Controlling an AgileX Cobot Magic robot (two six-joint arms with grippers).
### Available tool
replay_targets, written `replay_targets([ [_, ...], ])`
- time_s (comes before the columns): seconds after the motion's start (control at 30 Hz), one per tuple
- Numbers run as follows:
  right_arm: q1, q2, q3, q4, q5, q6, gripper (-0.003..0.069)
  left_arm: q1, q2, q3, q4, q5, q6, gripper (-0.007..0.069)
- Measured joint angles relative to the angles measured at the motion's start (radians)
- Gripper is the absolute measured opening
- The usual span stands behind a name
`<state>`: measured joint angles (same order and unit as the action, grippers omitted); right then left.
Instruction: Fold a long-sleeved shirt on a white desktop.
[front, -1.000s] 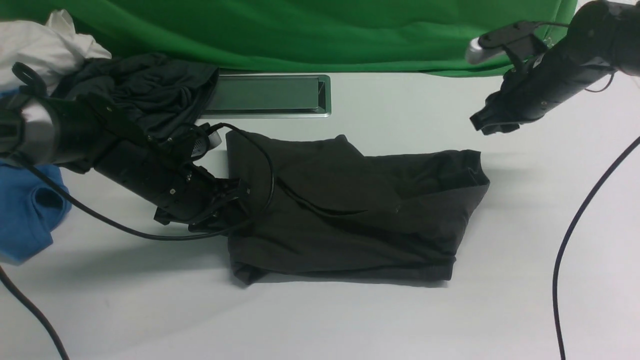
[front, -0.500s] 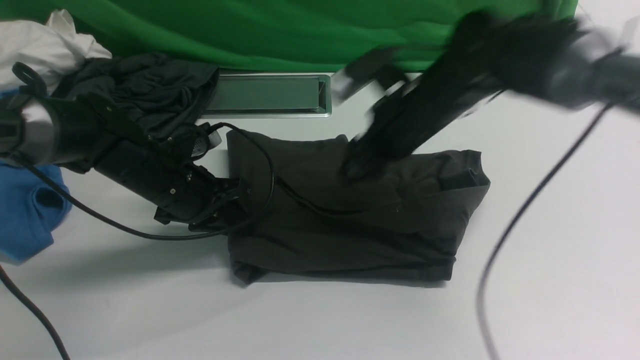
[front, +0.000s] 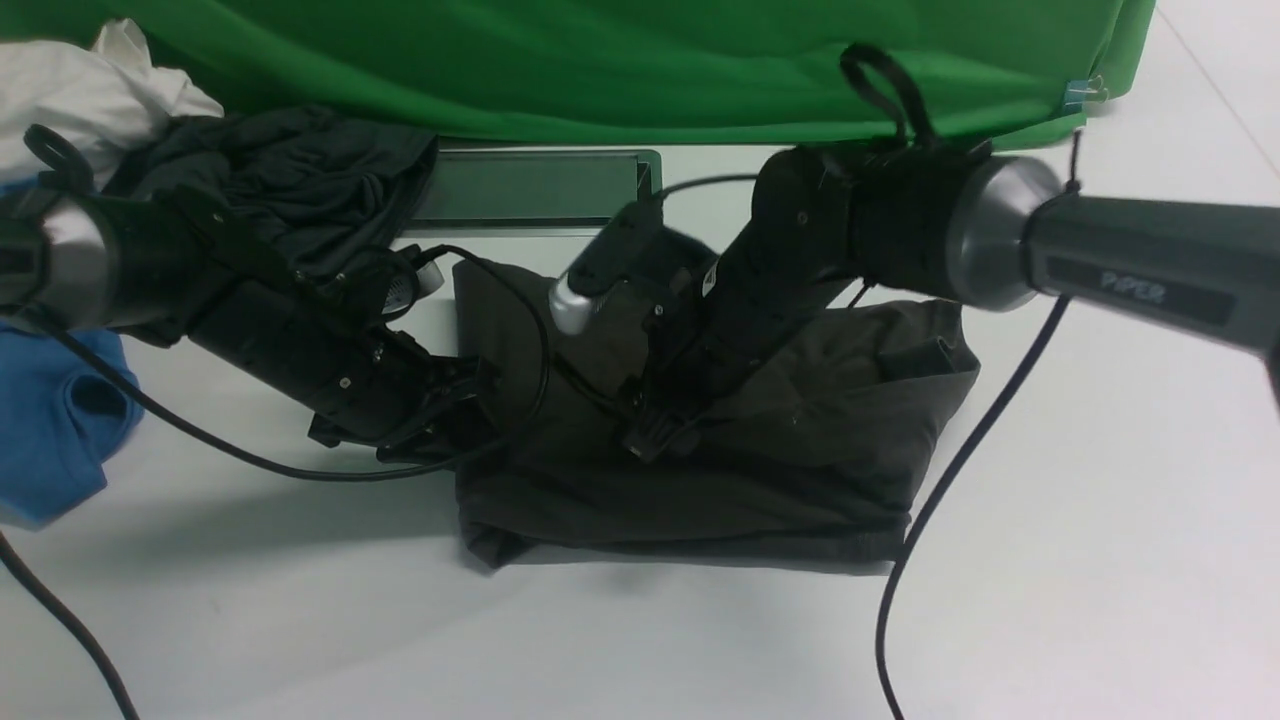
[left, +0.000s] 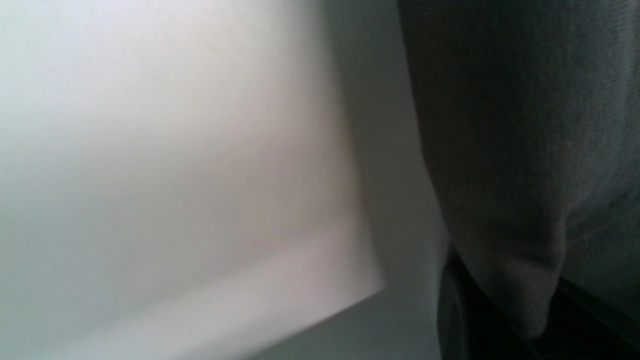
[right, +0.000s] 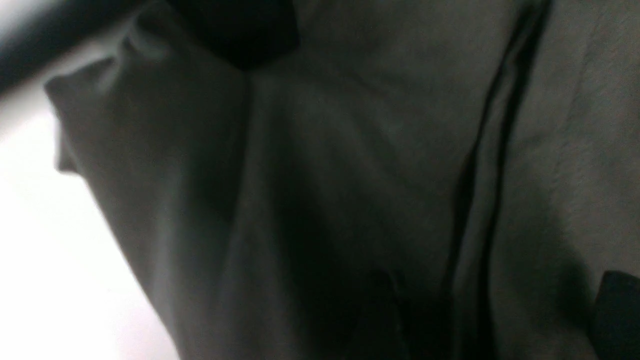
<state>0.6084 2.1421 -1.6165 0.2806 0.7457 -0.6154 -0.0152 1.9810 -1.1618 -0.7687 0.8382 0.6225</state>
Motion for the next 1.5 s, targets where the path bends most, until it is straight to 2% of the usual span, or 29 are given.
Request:
replay_targets([
  [0.07,0.000,0.008,0.000,-0.004,0.000,0.004,0.0477,0.000,0.000,0.000,0.000,0.000,0.001,0.0082],
  [0.13,-0.002,0.009,0.000,-0.005,0.002,0.009,0.0421,0.000,0.000,0.000,0.000,-0.001,0.001,0.0082],
  [0.3,-0.028,0.006,0.000,-0.005,0.013,0.037,0.0111,0.000,0.000,0.000,0.000,-0.001,0.003,0.0082],
  [0.4,-0.048,-0.006,0.000,-0.006,0.016,0.042,0.0040,0.000,0.000,0.000,0.000,-0.001,0.003,0.0082],
  [0.7,-0.133,-0.037,0.000,-0.004,0.046,0.124,0.0026,0.000,0.000,0.000,0.000,-0.002,0.003,0.0082],
  [0.87,-0.266,-0.037,0.000,-0.005,0.049,0.240,0.0025,0.000,0.000,0.000,0.002,-0.002,0.003,0.0082],
  [1.13,-0.413,-0.037,0.000,-0.003,0.054,0.303,0.0034,0.000,0.000,0.000,0.003,-0.002,0.003,0.0082],
  [1.5,-0.486,-0.037,0.000,-0.023,0.038,0.321,0.0105,0.000,0.000,0.000,0.003,-0.002,0.003,0.0082],
])
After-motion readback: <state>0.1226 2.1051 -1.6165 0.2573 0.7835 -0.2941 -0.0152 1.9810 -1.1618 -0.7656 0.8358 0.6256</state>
